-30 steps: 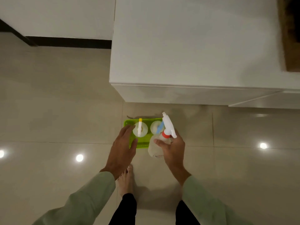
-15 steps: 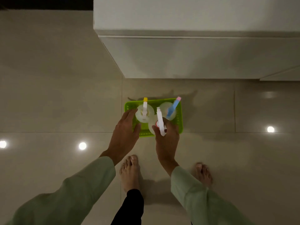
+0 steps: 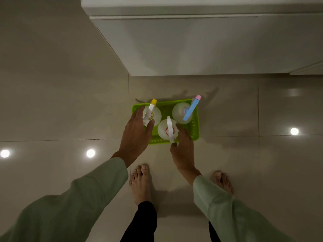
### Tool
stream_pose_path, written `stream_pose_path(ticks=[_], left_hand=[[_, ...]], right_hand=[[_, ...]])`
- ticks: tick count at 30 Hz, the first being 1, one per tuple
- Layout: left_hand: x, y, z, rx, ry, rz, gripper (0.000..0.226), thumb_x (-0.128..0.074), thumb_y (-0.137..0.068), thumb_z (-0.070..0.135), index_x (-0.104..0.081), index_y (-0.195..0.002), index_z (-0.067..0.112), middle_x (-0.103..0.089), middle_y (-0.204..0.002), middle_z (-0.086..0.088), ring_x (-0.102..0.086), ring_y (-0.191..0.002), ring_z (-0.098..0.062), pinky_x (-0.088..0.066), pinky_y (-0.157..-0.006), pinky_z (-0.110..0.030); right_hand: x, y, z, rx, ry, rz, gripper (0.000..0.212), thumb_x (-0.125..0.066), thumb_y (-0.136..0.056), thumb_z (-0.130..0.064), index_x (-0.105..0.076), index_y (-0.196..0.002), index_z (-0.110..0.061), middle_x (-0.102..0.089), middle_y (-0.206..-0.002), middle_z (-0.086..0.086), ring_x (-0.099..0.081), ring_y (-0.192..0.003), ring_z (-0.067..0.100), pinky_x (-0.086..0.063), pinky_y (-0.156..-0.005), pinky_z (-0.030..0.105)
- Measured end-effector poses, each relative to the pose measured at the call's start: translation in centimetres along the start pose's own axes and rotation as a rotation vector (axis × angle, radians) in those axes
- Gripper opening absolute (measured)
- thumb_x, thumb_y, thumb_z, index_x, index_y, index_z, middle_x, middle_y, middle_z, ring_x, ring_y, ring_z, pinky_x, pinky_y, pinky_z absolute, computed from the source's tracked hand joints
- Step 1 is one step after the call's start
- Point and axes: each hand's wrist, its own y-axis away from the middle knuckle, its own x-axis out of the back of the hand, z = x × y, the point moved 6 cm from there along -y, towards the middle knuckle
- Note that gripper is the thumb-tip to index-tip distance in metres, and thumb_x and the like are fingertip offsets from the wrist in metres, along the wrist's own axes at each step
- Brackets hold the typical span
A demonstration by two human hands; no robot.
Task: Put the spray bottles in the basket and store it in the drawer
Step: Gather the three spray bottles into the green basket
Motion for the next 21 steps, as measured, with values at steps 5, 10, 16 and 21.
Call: stream_pose_path(ticks=[5,10,16,21], left_hand=[[0.6,-1.1,1.0,0.051,-0.064,0.074,0.046,-0.057,-0.094,0.03,-0.049,-0.135,0.011,-0.059,-0.129,-0.01,-0.06,-0.11,-0.03,-0.047,-0.088,-0.039],[-0.3,-2.5,1.2,0.116,-0.145,0.087,0.029,-0.062,-0.091,0.028,-0.064,-0.106,0.004,-0.069,-0.102,-0.016,-0.063,-0.092,-0.036,-0.049,-0.075,-0.041],[-0.7,-2.5,0.4,0.23,-0.122,0.14,0.029,-0.056,-0.093,0.024,-0.064,-0.08,0.0,-0.069,-0.082,-0.02,-0.059,-0.079,-0.038,-0.036,-0.063,-0.036],[-0.9,-1.4,-0.3,0.303,-0.156,0.168,0.033,-0.052,-0.095,0.025,-0.066,-0.086,-0.004,-0.067,-0.084,-0.024,-0.049,-0.075,-0.033,-0.036,-0.067,-0.038]], right_hand=[[5.1,-0.4,-0.6,-0.069,-0.161,0.279,0.051,-0.05,-0.083,0.005,-0.058,-0.132,-0.008,-0.066,-0.127,0.007,-0.062,-0.116,0.029,-0.053,-0.096,0.042],[5.6,-4.3,-2.3,-0.194,-0.16,0.169,0.045,-0.062,-0.093,-0.046,-0.058,-0.127,-0.017,-0.066,-0.119,0.001,-0.062,-0.109,0.021,-0.054,-0.092,0.044],[5.3,-6.5,-2.8,-0.073,-0.104,0.145,0.025,-0.067,-0.092,-0.017,-0.063,-0.113,-0.003,-0.069,-0.095,0.014,-0.064,-0.087,0.028,-0.05,-0.079,0.039],[5.3,-6.5,-3.1,0.038,-0.01,0.12,0.01,-0.065,-0.093,-0.006,-0.061,-0.091,0.004,-0.054,-0.078,0.009,-0.048,-0.067,0.02,-0.036,-0.061,0.022]])
